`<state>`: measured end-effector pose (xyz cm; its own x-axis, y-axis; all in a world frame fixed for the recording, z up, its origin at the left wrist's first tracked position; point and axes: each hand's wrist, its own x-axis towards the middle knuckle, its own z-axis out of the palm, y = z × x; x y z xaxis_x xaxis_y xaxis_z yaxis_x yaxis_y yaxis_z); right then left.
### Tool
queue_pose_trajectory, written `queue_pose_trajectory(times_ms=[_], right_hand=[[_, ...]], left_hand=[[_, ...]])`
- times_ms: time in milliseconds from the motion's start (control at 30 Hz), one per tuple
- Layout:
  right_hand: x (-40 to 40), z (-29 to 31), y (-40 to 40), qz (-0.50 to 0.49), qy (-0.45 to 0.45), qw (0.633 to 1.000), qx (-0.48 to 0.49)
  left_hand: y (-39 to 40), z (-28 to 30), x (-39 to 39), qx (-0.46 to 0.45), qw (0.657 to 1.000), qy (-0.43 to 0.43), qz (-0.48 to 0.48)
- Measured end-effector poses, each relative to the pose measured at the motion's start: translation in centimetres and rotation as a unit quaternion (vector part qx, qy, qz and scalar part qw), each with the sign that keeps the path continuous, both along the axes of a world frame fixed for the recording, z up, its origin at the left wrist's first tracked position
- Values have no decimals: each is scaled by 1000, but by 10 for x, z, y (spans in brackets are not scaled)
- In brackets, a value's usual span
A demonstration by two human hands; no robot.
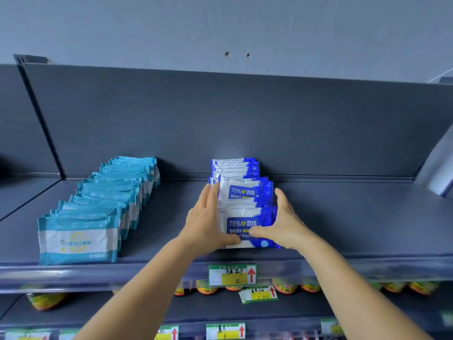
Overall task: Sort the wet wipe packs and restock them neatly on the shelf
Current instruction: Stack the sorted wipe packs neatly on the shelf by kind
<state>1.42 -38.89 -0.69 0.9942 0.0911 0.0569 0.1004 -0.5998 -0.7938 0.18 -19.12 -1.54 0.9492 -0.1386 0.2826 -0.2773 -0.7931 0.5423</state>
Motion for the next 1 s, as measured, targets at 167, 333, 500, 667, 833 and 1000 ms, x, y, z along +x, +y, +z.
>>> queue_pose_trajectory(times_ms=[167,333,500,667,833,1000], right_hand=[[19,25,4,60,-31,993,-93],[48,36,17,40,-53,973,-220],[55,38,18,54,-56,992,-98],[48,38,12,107,-28,985,-129],[35,45,8,95,-14,991,-93],[23,36,8,104,50,989,-95]], left_hand=[[-6,17,-1,185,981,20,-49],[-10,14,-5,217,976,4,-36],[-12,18,-6,223,975,12,1],[-14,14,-16,221,972,-86,-3],[-11,19,-9,229,973,8,-17],[-10,24,0,225,971,69,-42]])
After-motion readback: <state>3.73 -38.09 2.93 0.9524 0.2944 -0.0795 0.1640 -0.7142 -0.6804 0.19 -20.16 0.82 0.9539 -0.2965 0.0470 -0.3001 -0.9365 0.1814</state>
